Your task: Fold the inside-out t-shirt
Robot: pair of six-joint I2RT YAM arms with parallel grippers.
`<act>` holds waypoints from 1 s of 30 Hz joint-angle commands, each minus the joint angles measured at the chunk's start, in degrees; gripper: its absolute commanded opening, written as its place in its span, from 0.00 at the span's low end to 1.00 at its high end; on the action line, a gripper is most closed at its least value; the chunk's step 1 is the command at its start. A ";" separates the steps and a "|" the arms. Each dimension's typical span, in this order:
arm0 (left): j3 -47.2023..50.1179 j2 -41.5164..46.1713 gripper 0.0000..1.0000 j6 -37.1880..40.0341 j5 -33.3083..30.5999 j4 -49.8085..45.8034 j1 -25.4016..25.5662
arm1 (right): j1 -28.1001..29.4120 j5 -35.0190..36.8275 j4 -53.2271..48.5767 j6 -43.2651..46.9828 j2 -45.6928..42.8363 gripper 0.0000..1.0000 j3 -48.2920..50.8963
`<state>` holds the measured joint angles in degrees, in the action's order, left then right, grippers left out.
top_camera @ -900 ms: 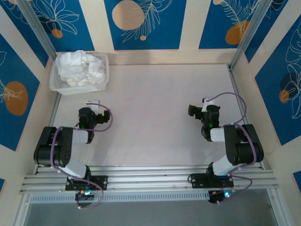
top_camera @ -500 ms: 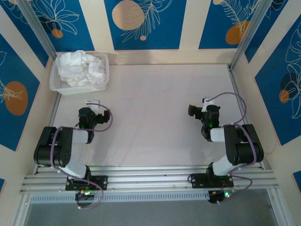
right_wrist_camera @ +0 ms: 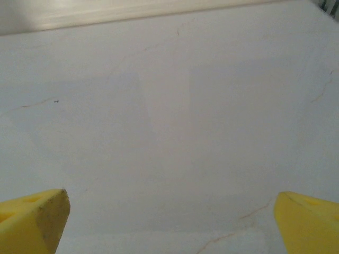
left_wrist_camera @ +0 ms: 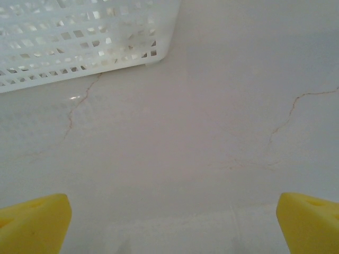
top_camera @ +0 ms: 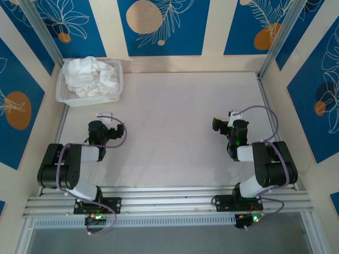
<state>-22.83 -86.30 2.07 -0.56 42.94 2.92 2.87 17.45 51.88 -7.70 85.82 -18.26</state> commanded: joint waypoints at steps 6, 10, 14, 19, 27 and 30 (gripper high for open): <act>-7.08 23.35 0.99 -11.00 -6.91 -23.45 1.56 | 7.61 8.83 -38.21 -7.82 -22.90 0.98 -10.65; -21.62 21.01 0.99 -23.98 -12.06 -42.44 1.36 | 7.90 0.60 -58.09 -22.56 -28.87 1.00 -19.53; -40.06 6.67 0.99 -31.10 -9.73 -55.60 -2.99 | 12.72 -14.01 -67.84 -24.11 -26.77 0.99 -27.14; -63.84 -15.28 0.99 -32.95 -2.00 -64.84 -7.28 | 20.69 -20.03 -76.37 -22.03 -21.53 0.99 -35.81; -93.63 -42.70 0.99 -27.59 10.06 -71.59 -7.69 | 26.06 -19.09 -76.71 -21.69 -20.71 1.00 -38.08; -97.30 -46.02 0.72 -26.95 12.92 -70.36 -7.68 | 26.57 -18.32 -77.55 -22.04 -21.41 1.00 -38.24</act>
<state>-115.50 -131.26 -26.83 5.93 -24.62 -4.64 28.86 -0.45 -23.03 -28.75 65.80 -54.89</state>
